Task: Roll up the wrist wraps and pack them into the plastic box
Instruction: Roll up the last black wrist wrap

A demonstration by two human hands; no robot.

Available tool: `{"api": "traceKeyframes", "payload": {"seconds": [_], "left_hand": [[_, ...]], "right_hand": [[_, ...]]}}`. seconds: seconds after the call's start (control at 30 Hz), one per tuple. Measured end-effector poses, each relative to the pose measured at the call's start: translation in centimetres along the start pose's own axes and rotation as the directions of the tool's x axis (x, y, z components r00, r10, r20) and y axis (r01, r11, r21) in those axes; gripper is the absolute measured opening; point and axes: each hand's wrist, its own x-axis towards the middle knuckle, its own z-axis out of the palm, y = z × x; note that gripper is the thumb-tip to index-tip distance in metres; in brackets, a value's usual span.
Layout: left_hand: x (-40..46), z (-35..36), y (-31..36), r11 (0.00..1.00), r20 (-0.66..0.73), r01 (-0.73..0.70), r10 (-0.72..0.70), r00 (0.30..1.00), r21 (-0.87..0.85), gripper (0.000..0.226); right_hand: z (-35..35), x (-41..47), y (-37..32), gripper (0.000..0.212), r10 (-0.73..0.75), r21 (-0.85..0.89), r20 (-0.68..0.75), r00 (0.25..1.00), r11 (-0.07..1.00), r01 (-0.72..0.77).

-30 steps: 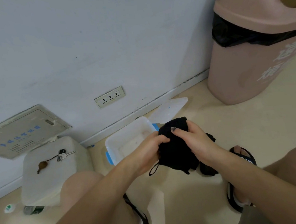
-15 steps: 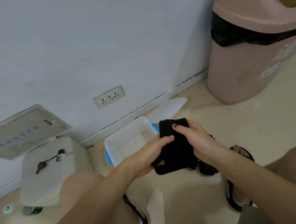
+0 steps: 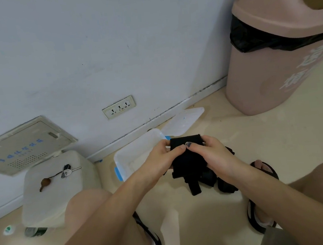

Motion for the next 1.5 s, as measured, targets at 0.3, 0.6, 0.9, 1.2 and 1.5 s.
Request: {"api": "traceKeyframes", "payload": {"seconds": [0.3,0.6,0.9,1.2,1.5], "left_hand": [[-0.1,-1.3,0.0,0.948,-0.055,-0.269,0.282,0.958,0.171,0.033],[-0.5,-2.3,0.6,0.897,-0.040,-0.407,0.420,0.907,0.174,0.031],[-1.7,-2.9,1.0,0.696,-0.037,-0.495,0.598,0.801,0.521,0.039],[-0.5,-3.4,0.2,0.438,0.016,-0.479,0.725,0.688,0.760,0.022],[-0.5,-3.6,0.8,0.467,-0.013,-0.458,0.711,0.703,0.756,0.037]], "right_hand": [[-0.6,-0.5,-1.6,0.026,-0.023,0.117,0.026,0.999,0.993,0.020],[-1.0,-0.7,-2.3,0.075,-0.168,-0.024,0.037,0.985,0.985,0.169],[-0.8,-1.3,-3.0,0.051,-0.294,0.013,0.049,0.955,0.956,0.293],[-0.7,-1.0,-3.1,0.046,-0.330,0.049,0.068,0.941,0.944,0.328],[-1.0,-0.3,-2.9,0.010,-0.457,-0.232,0.091,0.885,0.854,0.465]]}}
